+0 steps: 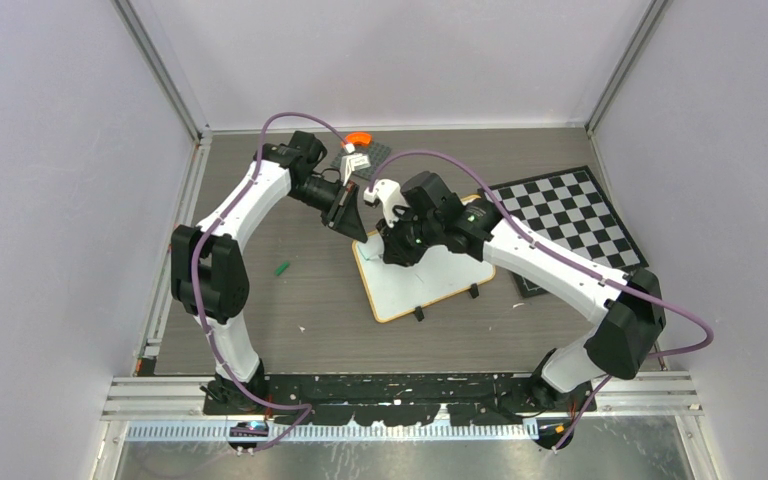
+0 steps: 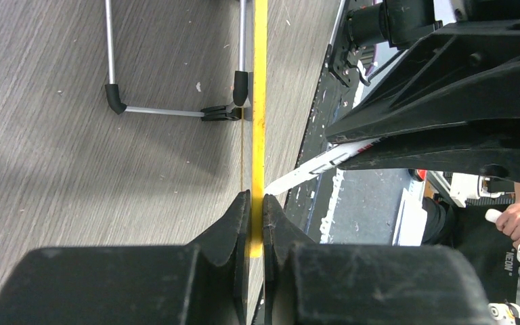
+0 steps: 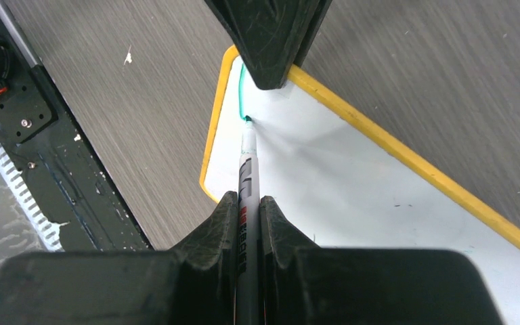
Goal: Write a sentence on the whiteboard
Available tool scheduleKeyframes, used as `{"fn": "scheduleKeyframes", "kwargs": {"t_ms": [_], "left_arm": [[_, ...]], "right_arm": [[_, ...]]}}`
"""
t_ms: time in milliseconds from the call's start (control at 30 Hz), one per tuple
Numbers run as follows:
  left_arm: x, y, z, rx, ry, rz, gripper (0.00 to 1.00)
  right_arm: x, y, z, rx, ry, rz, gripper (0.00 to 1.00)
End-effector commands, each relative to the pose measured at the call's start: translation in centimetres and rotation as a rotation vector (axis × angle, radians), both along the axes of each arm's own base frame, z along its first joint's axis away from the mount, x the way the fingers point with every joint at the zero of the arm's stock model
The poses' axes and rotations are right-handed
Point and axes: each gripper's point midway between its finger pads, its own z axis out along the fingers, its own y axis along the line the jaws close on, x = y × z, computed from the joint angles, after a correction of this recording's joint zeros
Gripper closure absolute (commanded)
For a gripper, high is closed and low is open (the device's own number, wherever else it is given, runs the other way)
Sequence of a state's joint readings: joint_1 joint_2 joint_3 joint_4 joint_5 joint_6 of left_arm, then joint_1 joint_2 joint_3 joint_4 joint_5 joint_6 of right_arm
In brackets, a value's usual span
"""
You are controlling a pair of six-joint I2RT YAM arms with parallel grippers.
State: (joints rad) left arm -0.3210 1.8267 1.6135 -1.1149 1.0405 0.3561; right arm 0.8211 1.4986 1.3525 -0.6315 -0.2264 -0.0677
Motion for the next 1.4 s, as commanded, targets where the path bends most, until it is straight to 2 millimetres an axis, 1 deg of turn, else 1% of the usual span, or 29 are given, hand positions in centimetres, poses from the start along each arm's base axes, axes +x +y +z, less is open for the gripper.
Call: {"fn": "scheduleKeyframes", "kwargs": {"t_ms": [0, 100, 200, 367, 533, 667, 800, 1000, 1167, 1267, 1367], "left_arm": [[-1.0, -0.3, 1.3, -0.040, -0.002, -0.022, 1.00], [-1.0, -0.3, 1.4, -0.042, -0.003, -0.022, 1.00], [-1.0, -0.3, 1.4, -0.042, -0.004, -0.024, 1.00], [-1.1, -0.3, 1.3, -0.041, -0.003, -0.025, 1.00], [-1.2, -0.3, 1.4, -0.042, -0.006, -0.026, 1.00], [-1.2, -0.2, 1.3, -0.041, -0.004, -0.025, 1.00], [-1.2, -0.2, 1.4, -0.042, -0.008, -0.025, 1.00], [-1.3, -0.3, 1.3, -0.041, -0.008, -0.026, 1.00], [-1.3, -0.2, 1.3, -0.039, -0.010, -0.026, 1.00], [-1.4, -0.2, 1.4, -0.040, -0.010, -0.027, 1.00], [-1.4, -0.2, 1.4, -0.043, -0.012, -0.028, 1.00]], "right_arm": [[2.4, 0.6, 3.9, 0.052, -0.126, -0.041, 1.00], [2.8, 0.7, 4.4, 0.056, -0.136, -0.050, 1.00], [2.8, 0.7, 4.3, 0.055, -0.132, -0.048, 1.00], [2.1, 0.2, 2.9, 0.031, -0.103, -0.041, 1.00], [0.9, -0.9, 1.3, -0.002, -0.070, -0.033, 1.00], [0.3, -1.4, 0.7, -0.013, -0.056, -0.028, 1.00], [0.6, -1.3, 1.1, -0.008, -0.067, -0.032, 1.00], [2.5, -0.6, 3.3, 0.019, -0.121, -0.059, 1.00], [3.8, -0.3, 4.6, 0.034, -0.147, -0.079, 1.00], [3.5, -0.4, 4.7, 0.035, -0.138, -0.073, 1.00], [2.1, -0.7, 4.6, 0.046, -0.106, -0.037, 1.00]]}}
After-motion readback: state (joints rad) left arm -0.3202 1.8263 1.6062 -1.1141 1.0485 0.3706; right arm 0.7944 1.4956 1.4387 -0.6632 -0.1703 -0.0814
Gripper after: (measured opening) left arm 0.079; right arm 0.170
